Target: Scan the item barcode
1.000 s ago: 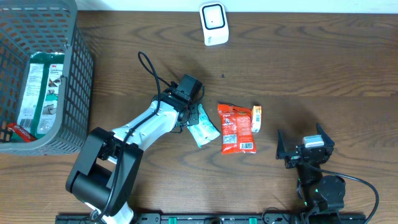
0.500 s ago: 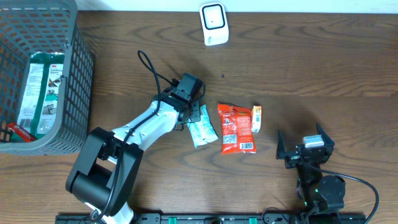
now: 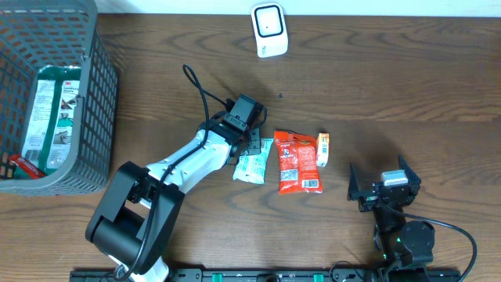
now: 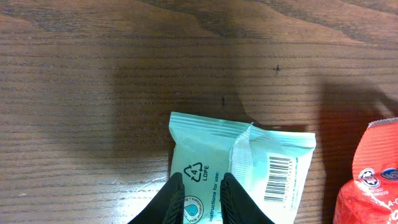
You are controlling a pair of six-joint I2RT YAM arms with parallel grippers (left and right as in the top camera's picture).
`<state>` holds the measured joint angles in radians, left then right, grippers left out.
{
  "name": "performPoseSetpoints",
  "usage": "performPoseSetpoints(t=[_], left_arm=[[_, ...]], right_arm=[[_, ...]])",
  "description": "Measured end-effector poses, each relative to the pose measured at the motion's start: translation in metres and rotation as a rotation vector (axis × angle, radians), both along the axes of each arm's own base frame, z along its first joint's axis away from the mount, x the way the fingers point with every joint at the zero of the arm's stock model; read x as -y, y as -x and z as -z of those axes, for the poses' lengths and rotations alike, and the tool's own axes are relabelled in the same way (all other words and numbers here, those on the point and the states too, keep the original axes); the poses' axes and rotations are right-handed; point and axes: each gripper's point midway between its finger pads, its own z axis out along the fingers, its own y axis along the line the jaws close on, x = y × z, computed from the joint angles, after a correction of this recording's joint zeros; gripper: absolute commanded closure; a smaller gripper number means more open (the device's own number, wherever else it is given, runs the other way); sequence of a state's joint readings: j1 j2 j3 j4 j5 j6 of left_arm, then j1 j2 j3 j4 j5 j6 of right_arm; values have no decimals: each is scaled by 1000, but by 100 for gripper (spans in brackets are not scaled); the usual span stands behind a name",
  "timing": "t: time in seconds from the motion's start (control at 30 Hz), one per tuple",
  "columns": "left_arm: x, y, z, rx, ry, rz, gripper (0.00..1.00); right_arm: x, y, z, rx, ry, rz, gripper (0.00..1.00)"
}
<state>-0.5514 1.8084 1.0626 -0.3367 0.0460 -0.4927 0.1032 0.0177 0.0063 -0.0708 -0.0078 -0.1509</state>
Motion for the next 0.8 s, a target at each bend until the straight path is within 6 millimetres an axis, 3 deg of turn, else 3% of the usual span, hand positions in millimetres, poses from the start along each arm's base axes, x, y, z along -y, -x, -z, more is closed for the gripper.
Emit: performPoseSetpoints(t=[0.33, 0.5, 0.8], left_arm=[[-1, 1, 0, -4, -3, 0, 78], [-4, 16, 6, -58, -37, 14, 78], [9, 35, 9, -85, -65, 70, 78]], right_arm=[[0, 0, 0, 0, 0, 0, 1], [0, 0, 0, 0, 0, 0, 1], [0, 0, 0, 0, 0, 0, 1]])
